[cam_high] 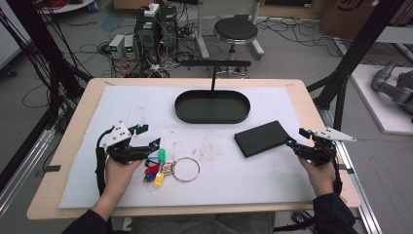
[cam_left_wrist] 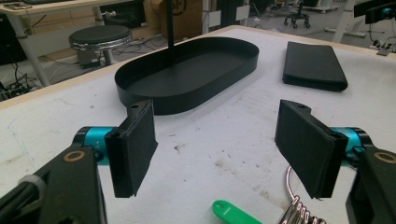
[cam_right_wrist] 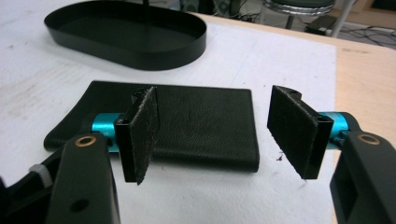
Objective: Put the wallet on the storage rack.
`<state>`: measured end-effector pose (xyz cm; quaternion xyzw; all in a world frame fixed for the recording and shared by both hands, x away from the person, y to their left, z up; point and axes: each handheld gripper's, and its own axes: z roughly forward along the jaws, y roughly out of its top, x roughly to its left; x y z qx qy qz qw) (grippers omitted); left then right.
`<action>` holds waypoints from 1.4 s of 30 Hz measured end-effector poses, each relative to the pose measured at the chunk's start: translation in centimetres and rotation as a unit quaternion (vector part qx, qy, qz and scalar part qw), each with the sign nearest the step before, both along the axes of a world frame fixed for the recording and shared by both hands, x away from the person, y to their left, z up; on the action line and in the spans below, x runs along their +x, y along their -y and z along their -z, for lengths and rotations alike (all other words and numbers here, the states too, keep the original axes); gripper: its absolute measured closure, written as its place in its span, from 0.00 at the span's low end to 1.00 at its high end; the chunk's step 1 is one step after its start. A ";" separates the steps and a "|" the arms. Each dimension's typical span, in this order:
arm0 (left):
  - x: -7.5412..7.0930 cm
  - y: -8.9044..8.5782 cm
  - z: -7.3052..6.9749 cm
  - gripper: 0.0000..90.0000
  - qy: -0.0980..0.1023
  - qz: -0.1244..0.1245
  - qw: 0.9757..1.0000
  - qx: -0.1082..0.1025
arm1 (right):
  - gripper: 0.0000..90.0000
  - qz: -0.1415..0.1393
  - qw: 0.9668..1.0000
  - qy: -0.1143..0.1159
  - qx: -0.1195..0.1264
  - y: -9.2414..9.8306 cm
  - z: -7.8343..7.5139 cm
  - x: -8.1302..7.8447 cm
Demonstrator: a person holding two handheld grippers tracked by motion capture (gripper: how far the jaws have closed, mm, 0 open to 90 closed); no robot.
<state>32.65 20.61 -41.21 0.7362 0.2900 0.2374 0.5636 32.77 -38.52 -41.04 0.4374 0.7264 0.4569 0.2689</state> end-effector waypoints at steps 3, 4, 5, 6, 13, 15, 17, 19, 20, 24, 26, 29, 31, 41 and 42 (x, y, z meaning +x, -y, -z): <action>0.0 0.0 0.0 0.32 -0.002 -0.004 1.000 -0.001 | 0.39 -0.008 1.000 -0.001 -0.005 0.2 0.1 0.1; 0.0 0.0 0.0 0.32 -0.002 -0.004 1.000 -0.001 | 0.39 -0.008 1.000 -0.001 -0.005 0.2 0.1 0.1; 0.0 0.0 0.0 0.32 -0.001 -0.006 1.000 -0.002 | 0.37 -0.015 1.000 0.002 -0.003 0.5 0.1 0.1; 0.0 0.0 0.0 0.32 -0.002 -0.006 1.000 -0.001 | 0.36 -0.017 1.000 0.004 -0.005 0.6 0.1 0.2; 0.1 0.0 0.1 0.32 -0.005 -0.005 1.000 0.004 | 0.34 -0.031 0.999 -0.012 -0.032 2.1 0.7 0.4; 0.1 0.1 0.1 0.32 -0.005 -0.005 1.000 0.004 | 0.35 -0.026 0.999 -0.020 -0.035 2.5 0.9 0.5; 0.1 0.0 0.1 0.32 -0.006 -0.004 1.000 0.006 | 0.35 -0.021 0.999 -0.030 -0.036 2.8 1.1 0.6; 0.1 0.1 0.2 0.32 -0.007 -0.005 1.000 0.006 | 0.35 -0.020 0.998 -0.038 -0.039 3.0 1.2 0.7; 0.1 0.1 0.2 0.32 -0.008 -0.005 1.000 0.007 | 0.36 -0.017 0.998 -0.046 -0.042 3.1 1.4 0.8; 0.1 0.2 0.2 0.32 -0.008 -0.004 1.000 0.011 | 0.43 -0.029 0.995 -0.084 -0.049 3.3 2.3 1.6; 0.1 0.2 0.3 0.32 -0.010 -0.003 1.000 0.012 | 0.47 -0.050 0.992 -0.096 -0.059 2.9 2.7 2.3; -0.2 0.4 0.4 0.32 -0.010 0.000 1.000 0.017 | 0.47 -0.058 0.987 -0.120 -0.093 2.1 3.2 4.1; -0.3 0.3 0.4 0.32 -0.009 0.003 1.000 0.021 | 0.45 -0.057 0.985 -0.136 -0.092 1.9 3.4 4.8; -0.5 0.2 0.5 0.32 -0.012 0.006 1.000 0.021 | 0.72 -0.086 0.980 -0.153 -0.095 1.5 3.4 5.1; -0.5 0.3 0.5 0.32 -0.012 0.007 1.000 0.021 | 0.78 -0.104 0.978 -0.153 -0.100 1.0 3.3 4.7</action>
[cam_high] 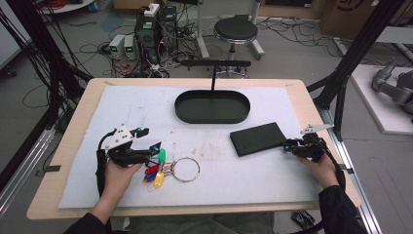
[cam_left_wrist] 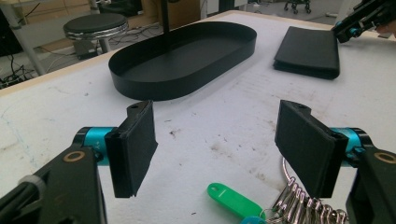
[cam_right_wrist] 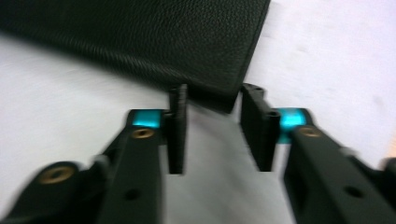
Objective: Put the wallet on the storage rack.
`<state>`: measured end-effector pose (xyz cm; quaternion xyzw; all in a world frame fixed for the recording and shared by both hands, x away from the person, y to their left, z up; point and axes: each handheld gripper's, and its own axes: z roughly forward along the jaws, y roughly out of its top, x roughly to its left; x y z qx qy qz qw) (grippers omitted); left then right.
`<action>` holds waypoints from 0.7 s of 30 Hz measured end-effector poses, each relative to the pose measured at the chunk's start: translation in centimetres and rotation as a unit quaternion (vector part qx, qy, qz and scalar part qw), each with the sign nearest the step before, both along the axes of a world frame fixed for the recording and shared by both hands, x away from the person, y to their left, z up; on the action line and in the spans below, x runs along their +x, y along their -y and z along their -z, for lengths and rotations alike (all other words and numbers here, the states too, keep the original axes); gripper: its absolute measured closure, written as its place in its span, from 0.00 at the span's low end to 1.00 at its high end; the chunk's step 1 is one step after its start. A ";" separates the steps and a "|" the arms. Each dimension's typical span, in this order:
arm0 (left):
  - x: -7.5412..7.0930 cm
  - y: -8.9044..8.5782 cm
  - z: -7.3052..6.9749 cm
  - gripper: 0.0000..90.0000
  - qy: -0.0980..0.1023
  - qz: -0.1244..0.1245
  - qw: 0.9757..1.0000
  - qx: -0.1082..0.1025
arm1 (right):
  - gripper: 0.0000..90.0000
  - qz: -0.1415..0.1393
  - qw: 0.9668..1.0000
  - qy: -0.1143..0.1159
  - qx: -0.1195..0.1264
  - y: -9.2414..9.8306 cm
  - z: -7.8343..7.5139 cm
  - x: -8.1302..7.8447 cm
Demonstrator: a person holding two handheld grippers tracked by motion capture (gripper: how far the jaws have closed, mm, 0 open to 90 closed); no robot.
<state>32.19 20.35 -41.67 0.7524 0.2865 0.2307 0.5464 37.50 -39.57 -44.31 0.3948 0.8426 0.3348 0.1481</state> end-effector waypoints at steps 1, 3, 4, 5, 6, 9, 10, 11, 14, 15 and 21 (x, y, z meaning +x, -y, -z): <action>0.0 0.1 0.0 0.32 0.001 0.000 1.000 0.000 | 0.80 -0.007 1.000 0.000 -0.004 -0.4 -0.1 -0.2; 0.1 0.2 0.0 0.32 0.001 0.003 1.000 0.004 | 0.83 -0.029 1.000 -0.002 -0.009 -0.9 -0.1 -0.6; 0.1 0.2 0.0 0.32 0.001 0.003 1.000 0.004 | 0.83 -0.029 1.000 -0.002 -0.009 -0.9 -0.1 -0.6; 0.1 0.2 0.0 0.32 0.001 0.003 1.000 0.004 | 0.85 -0.045 0.999 -0.001 -0.009 -1.4 -0.1 -1.0; 0.1 0.3 0.0 0.32 0.001 0.003 1.000 0.002 | 0.85 -0.055 0.998 0.000 -0.011 -1.5 -0.1 -1.1; 0.2 0.5 -0.1 0.32 0.004 0.007 1.000 0.005 | 0.68 -0.056 0.998 0.036 -0.013 -1.5 -0.4 -1.6; 0.2 0.5 -0.1 0.32 0.004 0.007 1.000 0.005 | 0.68 -0.056 0.998 0.036 -0.013 -1.5 -0.4 -1.6; 0.2 0.5 -0.1 0.32 0.004 0.008 1.000 0.006 | 0.62 -0.062 0.996 0.064 -0.008 -1.5 -0.8 -1.9; 0.2 0.6 -0.1 0.32 0.003 0.009 1.000 0.008 | 0.54 -0.090 0.991 0.092 -0.019 -2.1 -0.7 -2.0; 0.2 0.6 0.0 0.32 0.002 0.008 1.000 0.009 | 0.51 -0.096 0.990 0.097 -0.027 -2.4 -0.5 -1.9; 0.1 0.7 0.1 0.32 0.001 0.009 1.000 0.010 | 0.52 -0.108 0.986 0.107 -0.072 -3.5 0.6 -1.3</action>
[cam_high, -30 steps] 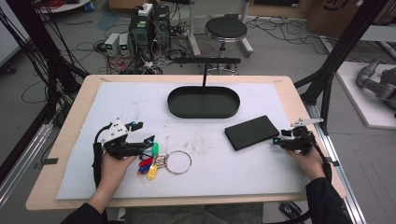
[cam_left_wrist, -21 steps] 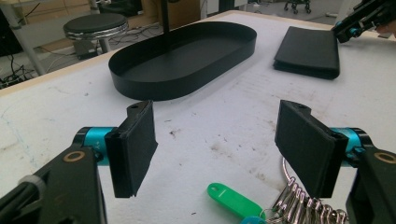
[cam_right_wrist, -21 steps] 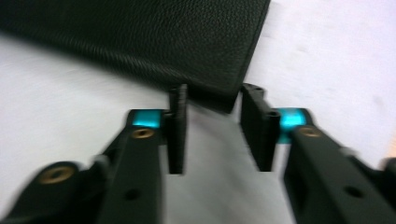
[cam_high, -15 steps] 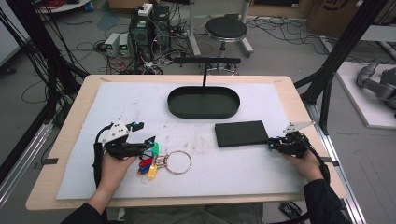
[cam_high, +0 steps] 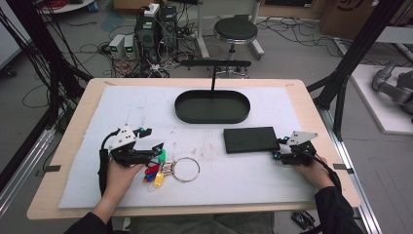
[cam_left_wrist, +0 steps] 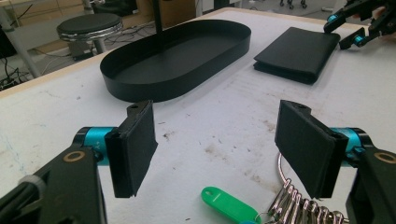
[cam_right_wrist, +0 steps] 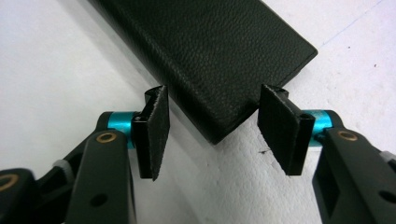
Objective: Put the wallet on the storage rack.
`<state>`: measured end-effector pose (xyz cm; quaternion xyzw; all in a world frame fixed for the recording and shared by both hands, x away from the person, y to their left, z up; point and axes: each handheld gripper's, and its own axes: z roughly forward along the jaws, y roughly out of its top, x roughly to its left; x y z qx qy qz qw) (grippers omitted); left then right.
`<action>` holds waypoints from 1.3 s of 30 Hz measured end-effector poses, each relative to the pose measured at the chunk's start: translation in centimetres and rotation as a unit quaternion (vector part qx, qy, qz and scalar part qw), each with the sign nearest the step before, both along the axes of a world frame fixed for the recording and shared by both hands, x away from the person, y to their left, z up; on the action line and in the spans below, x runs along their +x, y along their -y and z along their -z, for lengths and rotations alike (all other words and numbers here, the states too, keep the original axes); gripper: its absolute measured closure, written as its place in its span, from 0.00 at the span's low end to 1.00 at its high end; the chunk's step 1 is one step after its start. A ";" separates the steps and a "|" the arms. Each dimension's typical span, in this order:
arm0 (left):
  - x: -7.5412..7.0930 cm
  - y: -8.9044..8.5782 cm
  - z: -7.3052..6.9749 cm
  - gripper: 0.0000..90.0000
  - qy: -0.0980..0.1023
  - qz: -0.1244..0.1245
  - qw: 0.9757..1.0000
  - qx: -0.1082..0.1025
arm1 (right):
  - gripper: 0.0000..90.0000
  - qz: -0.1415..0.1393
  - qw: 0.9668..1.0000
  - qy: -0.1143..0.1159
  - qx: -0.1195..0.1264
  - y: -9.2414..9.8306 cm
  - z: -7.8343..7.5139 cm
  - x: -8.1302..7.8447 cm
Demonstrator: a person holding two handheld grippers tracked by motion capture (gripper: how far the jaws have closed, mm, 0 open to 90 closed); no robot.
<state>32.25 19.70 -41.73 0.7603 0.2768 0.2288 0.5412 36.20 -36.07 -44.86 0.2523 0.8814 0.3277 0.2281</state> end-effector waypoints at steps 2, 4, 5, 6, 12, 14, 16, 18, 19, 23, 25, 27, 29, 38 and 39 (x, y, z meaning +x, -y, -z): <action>0.0 0.0 0.1 0.32 -0.002 0.000 1.000 0.000 | 0.56 -0.003 1.000 0.003 -0.003 0.1 0.0 0.0; 0.0 0.1 0.1 0.32 -0.003 0.000 1.000 0.002 | 0.58 -0.006 1.000 0.005 -0.004 0.1 0.0 0.0; 0.0 0.1 0.1 0.32 -0.004 0.001 1.000 0.002 | 0.60 -0.007 1.000 0.008 -0.007 -0.1 0.0 -0.1; 0.0 0.2 0.1 0.32 -0.003 0.001 1.000 0.001 | 0.66 -0.013 1.000 0.016 -0.018 -0.3 0.0 -0.3; 0.0 0.4 0.1 0.32 -0.002 0.006 1.000 0.000 | 0.81 -0.023 0.999 0.022 -0.027 -0.5 -0.2 -0.8; 0.0 0.4 0.0 0.32 -0.001 0.008 1.000 0.000 | 0.84 -0.035 0.999 0.019 -0.027 -0.8 -0.3 -1.0; 0.0 0.4 0.0 0.32 0.000 0.011 1.000 -0.003 | 0.86 -0.055 0.998 0.006 -0.012 -1.2 -1.0 -1.3; 0.0 0.4 0.0 0.32 0.001 0.011 1.000 -0.004 | 0.86 -0.064 0.998 0.005 -0.001 -1.2 -1.2 -1.3; 0.0 0.4 -0.1 0.32 0.001 0.012 1.000 -0.005 | 0.87 -0.072 0.997 -0.004 0.027 -1.1 -1.7 -1.5; 0.0 0.5 -0.2 0.32 0.001 0.017 1.000 -0.009 | 0.88 -0.085 0.994 -0.013 0.071 -0.9 -2.4 -1.6; 0.0 0.8 -0.3 0.32 0.002 0.023 1.000 -0.013 | 0.88 -0.094 0.991 -0.021 0.095 -0.7 -2.8 -1.7; 0.0 1.3 -0.4 0.32 0.005 0.030 0.999 -0.014 | 0.89 -0.103 0.987 -0.028 0.118 -0.8 -3.1 -1.8; 0.0 2.0 -0.6 0.32 0.006 0.042 0.999 -0.015 | 0.89 -0.114 0.983 -0.031 0.144 -1.1 -3.6 -2.1; 0.2 8.1 -1.4 0.36 0.036 0.127 0.990 0.043 | 0.89 -0.107 0.969 -0.062 0.212 -2.1 -4.5 -2.2; 0.2 8.1 -1.4 0.38 0.036 0.127 0.990 0.043 | 0.89 -0.107 0.969 -0.062 0.212 -2.1 -4.5 -2.2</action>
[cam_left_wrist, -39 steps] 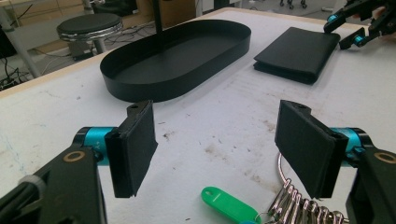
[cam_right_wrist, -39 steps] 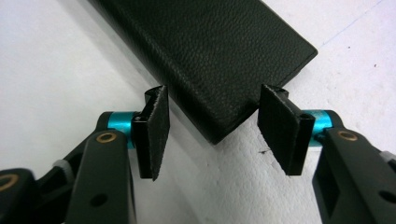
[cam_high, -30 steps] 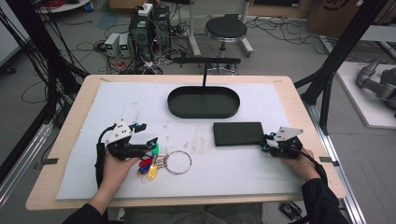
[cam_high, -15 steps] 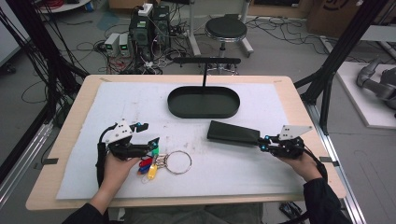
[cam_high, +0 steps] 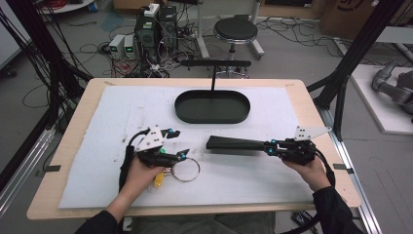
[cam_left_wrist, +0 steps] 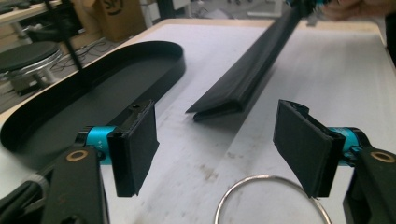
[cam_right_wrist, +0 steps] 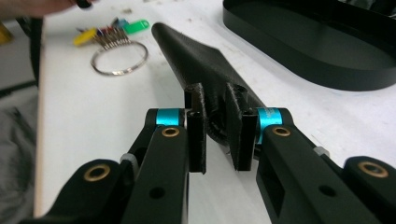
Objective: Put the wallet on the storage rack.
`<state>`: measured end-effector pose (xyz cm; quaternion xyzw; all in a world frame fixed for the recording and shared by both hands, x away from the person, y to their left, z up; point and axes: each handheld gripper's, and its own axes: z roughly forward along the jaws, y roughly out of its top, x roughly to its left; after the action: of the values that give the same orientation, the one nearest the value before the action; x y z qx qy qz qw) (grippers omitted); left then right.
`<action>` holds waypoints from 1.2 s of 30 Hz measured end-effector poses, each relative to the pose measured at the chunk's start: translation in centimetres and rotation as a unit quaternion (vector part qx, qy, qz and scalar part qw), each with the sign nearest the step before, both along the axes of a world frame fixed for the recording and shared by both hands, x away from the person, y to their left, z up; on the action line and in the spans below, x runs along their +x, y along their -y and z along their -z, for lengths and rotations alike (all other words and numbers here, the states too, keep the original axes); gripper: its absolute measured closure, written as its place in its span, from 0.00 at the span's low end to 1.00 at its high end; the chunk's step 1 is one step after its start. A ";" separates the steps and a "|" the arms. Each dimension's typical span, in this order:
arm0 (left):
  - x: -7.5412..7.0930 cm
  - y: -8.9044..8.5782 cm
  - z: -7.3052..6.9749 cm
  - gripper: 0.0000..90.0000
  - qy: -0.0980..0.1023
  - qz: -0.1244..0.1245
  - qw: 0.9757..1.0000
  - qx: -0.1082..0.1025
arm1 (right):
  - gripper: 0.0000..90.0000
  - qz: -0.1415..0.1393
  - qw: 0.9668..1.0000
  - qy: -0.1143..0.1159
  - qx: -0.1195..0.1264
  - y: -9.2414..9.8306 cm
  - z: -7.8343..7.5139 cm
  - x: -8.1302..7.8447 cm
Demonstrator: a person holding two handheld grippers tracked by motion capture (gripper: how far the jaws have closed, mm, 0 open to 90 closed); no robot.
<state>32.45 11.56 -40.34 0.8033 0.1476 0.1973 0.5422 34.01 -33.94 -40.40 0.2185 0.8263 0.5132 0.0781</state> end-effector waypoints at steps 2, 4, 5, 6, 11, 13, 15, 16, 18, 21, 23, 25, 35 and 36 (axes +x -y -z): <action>0.2 1.2 -0.1 0.38 0.001 0.014 1.000 0.020 | 0.89 0.002 1.000 -0.004 0.001 -0.1 0.0 0.0; 0.6 3.1 0.3 0.41 0.002 0.025 0.999 0.046 | 0.89 0.007 1.000 -0.012 0.005 -0.1 0.0 0.1; 0.6 3.1 0.3 0.42 0.002 0.025 0.999 0.046 | 0.89 0.008 1.000 -0.015 0.006 -0.1 0.0 0.1; 0.8 3.7 0.5 0.42 -0.002 0.028 0.998 0.055 | 0.89 0.008 1.000 -0.015 0.006 -0.1 0.0 0.1; 2.0 5.9 1.2 0.42 -0.007 0.019 0.996 0.092 | 0.89 0.011 1.000 -0.020 0.007 -0.1 0.0 0.1; 2.3 6.5 1.4 0.42 -0.005 0.015 0.995 0.103 | 0.89 0.010 1.000 -0.021 0.009 0.0 0.0 0.2; 2.5 6.7 1.5 0.45 -0.004 0.012 0.994 0.109 | 0.89 0.011 1.000 -0.022 0.009 0.0 0.0 0.3; 2.6 7.0 1.6 0.45 -0.004 0.014 0.994 0.113 | 0.89 0.011 1.000 -0.022 0.009 0.0 0.0 0.3; 2.8 7.4 1.7 0.61 -0.001 0.021 0.992 0.128 | 0.89 0.012 1.000 -0.025 0.010 0.0 0.1 0.3; 2.8 7.7 1.6 0.69 0.024 0.022 0.989 0.142 | 0.89 0.018 0.999 -0.029 0.011 0.1 0.1 0.4; 2.7 7.4 1.3 0.76 0.024 0.029 0.990 0.134 | 0.89 0.021 0.999 -0.030 0.017 0.3 0.0 0.5; 2.5 6.9 0.7 0.80 0.017 0.043 0.992 0.120 | 0.89 0.026 0.999 -0.035 0.028 0.4 -0.1 0.5; 2.8 4.6 0.4 0.84 -0.048 0.108 0.990 0.074 | 0.61 0.031 0.999 -0.023 0.033 -0.4 0.2 0.5; 2.8 4.6 0.4 0.84 -0.048 0.108 0.990 0.074 | 0.61 0.031 0.999 -0.023 0.033 -0.4 0.2 0.5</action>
<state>35.30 6.95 -40.69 0.8612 0.0705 0.1087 0.4915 34.51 -33.58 -40.56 0.2581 0.8034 0.5323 0.0682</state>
